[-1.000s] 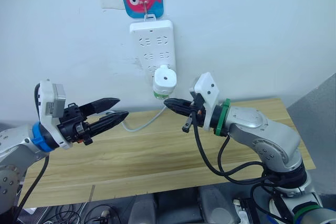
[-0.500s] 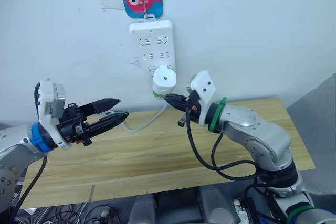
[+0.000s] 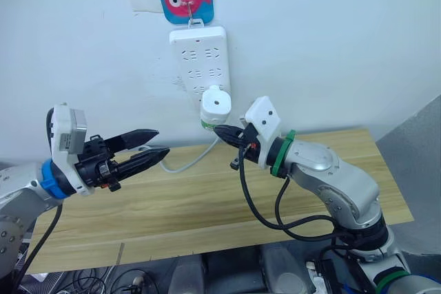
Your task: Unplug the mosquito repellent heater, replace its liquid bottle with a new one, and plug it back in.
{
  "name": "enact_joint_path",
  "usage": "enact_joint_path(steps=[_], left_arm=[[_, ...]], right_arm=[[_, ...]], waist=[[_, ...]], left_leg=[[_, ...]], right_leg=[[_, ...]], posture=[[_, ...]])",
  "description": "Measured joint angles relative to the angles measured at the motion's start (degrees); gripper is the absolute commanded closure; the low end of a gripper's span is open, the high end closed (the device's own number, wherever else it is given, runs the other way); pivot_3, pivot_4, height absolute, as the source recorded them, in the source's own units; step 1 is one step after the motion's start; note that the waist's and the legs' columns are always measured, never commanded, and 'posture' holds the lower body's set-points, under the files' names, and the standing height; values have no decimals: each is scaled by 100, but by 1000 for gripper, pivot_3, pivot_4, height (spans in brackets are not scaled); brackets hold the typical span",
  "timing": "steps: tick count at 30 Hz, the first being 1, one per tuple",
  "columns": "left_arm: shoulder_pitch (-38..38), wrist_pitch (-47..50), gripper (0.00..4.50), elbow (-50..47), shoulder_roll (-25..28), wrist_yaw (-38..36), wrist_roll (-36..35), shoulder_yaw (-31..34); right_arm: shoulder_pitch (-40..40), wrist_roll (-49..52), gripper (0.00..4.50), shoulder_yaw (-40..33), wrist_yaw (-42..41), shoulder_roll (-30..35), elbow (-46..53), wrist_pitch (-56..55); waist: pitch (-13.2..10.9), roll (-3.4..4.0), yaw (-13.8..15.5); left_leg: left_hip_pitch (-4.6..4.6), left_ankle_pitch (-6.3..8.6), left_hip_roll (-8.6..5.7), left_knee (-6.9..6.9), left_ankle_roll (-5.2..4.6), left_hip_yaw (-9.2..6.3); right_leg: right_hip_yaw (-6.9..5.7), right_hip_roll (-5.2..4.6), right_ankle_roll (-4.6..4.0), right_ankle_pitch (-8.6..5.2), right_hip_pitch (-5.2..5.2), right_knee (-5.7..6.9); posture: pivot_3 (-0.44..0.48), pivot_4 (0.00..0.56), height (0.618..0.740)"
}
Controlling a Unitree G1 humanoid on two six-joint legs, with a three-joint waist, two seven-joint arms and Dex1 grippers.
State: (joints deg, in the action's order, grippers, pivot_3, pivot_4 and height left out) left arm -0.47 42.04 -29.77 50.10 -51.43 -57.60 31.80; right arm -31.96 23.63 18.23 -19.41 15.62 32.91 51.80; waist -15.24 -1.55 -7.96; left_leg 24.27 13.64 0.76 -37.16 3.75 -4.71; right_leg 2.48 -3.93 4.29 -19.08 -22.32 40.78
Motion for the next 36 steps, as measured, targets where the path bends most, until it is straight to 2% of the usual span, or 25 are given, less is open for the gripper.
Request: enact_joint_path(steps=[36], left_arm=[[-19,14,1801,-2,120,12,-75,5]], right_arm=[[1,-693,4481,89,187,-499,-188,-100]], waist=[[0,0,4]], left_leg=[[-4,0,0,6,0,1]], right_leg=[[1,0,0,0,0,0]], posture=[[-100,204,740]])
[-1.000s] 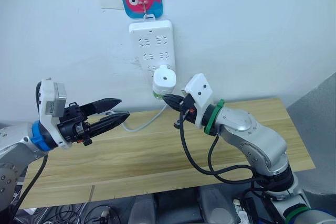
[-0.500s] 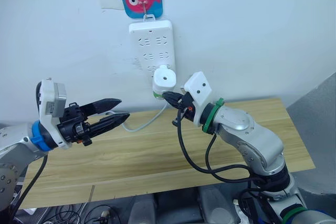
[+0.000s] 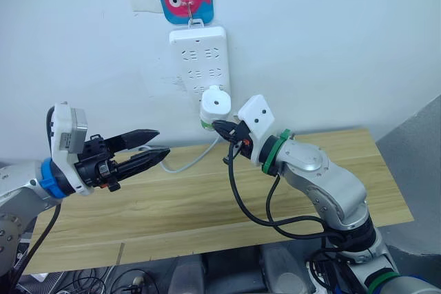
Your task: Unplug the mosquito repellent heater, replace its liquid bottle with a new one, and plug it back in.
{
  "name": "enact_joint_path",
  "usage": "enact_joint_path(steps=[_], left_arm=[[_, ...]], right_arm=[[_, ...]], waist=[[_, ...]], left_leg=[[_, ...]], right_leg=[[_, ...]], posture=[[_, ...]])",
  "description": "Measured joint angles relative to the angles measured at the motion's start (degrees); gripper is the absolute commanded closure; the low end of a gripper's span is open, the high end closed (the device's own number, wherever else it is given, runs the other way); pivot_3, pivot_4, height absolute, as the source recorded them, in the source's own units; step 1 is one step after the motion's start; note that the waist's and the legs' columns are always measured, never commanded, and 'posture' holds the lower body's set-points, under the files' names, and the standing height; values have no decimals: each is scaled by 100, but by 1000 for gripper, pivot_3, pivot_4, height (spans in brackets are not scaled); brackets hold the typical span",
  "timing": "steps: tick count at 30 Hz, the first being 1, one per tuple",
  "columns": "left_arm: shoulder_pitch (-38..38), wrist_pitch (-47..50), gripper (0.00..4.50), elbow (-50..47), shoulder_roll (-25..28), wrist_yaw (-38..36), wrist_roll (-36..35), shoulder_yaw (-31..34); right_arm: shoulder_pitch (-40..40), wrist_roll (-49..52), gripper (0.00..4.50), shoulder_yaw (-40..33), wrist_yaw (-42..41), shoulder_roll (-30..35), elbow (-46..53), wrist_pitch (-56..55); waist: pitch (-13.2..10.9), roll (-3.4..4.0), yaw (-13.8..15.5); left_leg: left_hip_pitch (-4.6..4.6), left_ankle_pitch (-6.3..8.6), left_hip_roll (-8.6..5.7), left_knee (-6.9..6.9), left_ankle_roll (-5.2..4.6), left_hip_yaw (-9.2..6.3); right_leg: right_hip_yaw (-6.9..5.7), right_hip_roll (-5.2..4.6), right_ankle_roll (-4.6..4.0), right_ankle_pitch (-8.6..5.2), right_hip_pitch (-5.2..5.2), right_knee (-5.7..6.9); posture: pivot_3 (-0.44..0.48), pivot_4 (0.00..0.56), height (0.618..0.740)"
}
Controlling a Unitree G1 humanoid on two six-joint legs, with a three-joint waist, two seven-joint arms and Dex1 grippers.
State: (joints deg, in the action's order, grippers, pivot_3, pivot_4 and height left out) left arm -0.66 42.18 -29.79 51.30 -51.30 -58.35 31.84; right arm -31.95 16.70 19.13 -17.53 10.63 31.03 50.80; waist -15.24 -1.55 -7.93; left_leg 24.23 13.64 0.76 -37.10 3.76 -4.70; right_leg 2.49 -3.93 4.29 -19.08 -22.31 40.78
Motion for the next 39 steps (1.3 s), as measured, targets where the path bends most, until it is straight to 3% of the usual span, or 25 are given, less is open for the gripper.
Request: enact_joint_path(steps=[29,39], left_arm=[[134,-1,1801,40,3,-11,-6,-21],[165,-3,1801,107,3,-52,4,-91]], right_arm=[[-40,-46,4481,8,204,-242,-277,14],[60,396,4481,-302,-437,246,95,84]], waist=[[1,-1,2],[3,-3,1]], left_leg=[[-23,-11,0,4,20,0],[-20,-11,0,15,19,2]], right_leg=[[2,0,-1,1,11,13],[2,0,-2,0,8,-1]], posture=[[-107,204,740],[-116,204,740]])
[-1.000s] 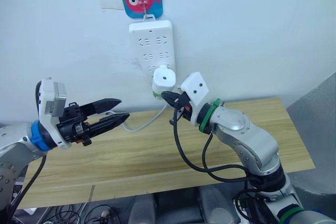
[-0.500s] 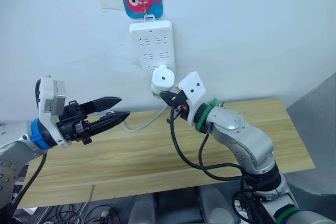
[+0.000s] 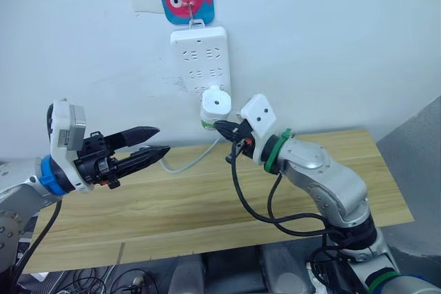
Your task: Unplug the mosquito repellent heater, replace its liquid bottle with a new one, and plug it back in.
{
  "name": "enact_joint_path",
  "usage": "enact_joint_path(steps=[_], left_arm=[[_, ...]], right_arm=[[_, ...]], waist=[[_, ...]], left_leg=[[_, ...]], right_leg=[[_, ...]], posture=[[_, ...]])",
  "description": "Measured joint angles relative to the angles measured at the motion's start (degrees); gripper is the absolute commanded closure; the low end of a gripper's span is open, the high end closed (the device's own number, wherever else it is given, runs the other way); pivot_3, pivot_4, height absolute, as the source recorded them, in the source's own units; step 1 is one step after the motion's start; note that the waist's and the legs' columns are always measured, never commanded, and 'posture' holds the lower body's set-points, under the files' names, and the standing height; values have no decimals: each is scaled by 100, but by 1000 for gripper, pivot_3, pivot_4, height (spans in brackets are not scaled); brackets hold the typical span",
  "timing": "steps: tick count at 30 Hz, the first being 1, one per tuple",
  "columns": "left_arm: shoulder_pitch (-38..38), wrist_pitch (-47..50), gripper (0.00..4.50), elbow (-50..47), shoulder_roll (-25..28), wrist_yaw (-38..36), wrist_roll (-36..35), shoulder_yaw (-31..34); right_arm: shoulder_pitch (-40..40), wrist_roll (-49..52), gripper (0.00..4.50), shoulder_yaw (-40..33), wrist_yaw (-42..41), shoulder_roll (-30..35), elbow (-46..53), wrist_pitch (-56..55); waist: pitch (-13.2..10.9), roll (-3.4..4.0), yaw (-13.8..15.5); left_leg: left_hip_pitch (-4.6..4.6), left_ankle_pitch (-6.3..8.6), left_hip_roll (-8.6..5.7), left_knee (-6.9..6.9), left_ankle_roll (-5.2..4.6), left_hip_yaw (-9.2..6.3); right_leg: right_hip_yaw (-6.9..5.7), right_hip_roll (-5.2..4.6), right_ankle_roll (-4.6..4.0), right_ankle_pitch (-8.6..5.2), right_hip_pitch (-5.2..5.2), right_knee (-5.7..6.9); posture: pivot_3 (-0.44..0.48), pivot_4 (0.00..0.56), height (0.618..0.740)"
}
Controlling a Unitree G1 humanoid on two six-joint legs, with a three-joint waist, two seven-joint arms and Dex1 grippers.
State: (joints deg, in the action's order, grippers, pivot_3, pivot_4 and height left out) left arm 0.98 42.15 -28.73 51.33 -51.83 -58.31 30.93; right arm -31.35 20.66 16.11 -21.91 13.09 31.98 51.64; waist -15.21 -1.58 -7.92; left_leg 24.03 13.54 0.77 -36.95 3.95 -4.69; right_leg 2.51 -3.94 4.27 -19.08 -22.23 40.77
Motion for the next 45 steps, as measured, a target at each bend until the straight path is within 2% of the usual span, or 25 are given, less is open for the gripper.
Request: enact_joint_path(steps=[9,18,20,22,29,32,38,45], left_arm=[[-55,-5,1801,1,-47,177,105,-96],[-1051,-95,1801,-69,-823,1262,1082,-579],[-1294,-296,1801,-149,-1042,1375,1345,-693],[-1462,-450,1801,-237,-1229,1491,1571,-812],[-2071,-941,1801,-358,-1805,1840,2158,-955],[-2407,-1184,1801,-390,-2037,2012,2481,-1040],[-2996,-1631,1801,-376,-2263,2096,2919,-1040],[-3662,-2048,1801,-278,-2581,2177,3376,-1042]], right_arm=[[191,653,4481,-276,-571,446,181,160],[1379,799,4481,-797,-969,1334,178,42],[1674,867,4139,-927,-1080,1577,224,31],[1903,947,3591,-1056,-1185,1759,295,24],[2756,1131,1092,-1291,-1565,2279,500,-86],[3144,1452,29,-1560,-1801,2540,725,-65],[4018,1777,7,-1997,-2250,3167,954,-110],[4474,1868,7,-2118,-2516,3368,904,-310]], waist=[[2,-1,-1],[68,-8,5],[108,-9,5],[144,-10,6],[380,-16,13],[448,-14,34],[547,-26,157],[697,-30,261]], left_leg=[[-4,0,0,-3,0,3],[0,1,0,-3,-1,6],[-1,1,-1,-3,-1,7],[-2,1,0,-3,-1,6],[-25,2,-2,-2,-2,6],[-58,4,-2,2,-3,4],[-130,23,3,10,-19,5],[-142,33,5,12,-19,3]], right_leg=[[3,0,-1,0,2,4],[5,0,-1,0,1,-1],[6,-1,-1,0,4,-2],[5,1,-1,0,4,0],[4,1,-1,-1,34,-9],[-1,2,0,-2,79,-33],[-5,9,1,-2,177,-89],[-10,11,3,-2,205,-130]], posture=[[-123,195,740],[-144,161,740],[-144,161,740],[-137,142,740],[-141,121,740],[-140,115,740],[-137,105,740],[-118,85,740]])
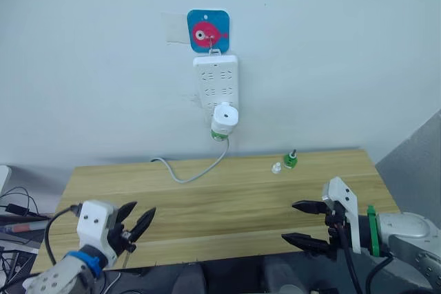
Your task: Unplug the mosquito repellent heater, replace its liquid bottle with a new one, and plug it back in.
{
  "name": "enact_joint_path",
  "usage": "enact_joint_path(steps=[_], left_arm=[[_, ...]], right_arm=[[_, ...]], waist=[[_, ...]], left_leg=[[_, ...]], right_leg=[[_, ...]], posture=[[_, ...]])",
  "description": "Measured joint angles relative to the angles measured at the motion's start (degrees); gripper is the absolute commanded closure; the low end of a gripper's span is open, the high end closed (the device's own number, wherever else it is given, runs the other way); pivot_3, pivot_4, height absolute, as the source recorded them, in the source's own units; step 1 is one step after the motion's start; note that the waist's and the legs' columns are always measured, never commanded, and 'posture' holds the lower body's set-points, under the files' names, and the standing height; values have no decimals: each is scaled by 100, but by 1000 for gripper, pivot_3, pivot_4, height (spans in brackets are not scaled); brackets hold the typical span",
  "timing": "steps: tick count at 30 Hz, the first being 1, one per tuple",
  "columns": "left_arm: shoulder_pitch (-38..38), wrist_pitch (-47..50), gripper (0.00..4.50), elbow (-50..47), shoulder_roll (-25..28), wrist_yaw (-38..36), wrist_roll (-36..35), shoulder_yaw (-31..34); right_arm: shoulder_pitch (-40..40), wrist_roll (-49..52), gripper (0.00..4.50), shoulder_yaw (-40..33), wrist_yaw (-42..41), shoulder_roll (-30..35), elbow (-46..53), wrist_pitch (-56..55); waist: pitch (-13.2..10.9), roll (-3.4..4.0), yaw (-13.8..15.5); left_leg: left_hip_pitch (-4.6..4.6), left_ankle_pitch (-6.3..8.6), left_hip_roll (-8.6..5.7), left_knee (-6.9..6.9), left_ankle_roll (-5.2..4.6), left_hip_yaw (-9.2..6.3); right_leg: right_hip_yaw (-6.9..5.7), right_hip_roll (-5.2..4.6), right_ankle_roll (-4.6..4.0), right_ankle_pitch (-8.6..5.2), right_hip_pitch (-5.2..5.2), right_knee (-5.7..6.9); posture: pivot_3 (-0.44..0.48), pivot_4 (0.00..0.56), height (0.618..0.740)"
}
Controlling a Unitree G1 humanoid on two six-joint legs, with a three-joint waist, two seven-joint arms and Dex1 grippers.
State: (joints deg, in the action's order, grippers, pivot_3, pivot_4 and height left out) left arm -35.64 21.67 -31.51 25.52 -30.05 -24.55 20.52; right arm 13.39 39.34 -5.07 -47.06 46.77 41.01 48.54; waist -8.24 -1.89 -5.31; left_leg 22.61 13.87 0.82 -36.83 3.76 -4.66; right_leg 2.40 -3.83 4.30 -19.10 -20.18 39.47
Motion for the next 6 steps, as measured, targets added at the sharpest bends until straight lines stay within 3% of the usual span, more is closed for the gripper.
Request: enact_joint_path(steps=[6], left_arm=[[-306,-273,1801,78,-149,12,193,7]], right_arm=[[149,-71,7,46,-96,39,-150,-224]], waist=[[40,2,79]], left_leg=[[-6,0,3,0,0,-1]], right_leg=[[-4,3,9,9,17,-37]], posture=[[-100,90,740]])
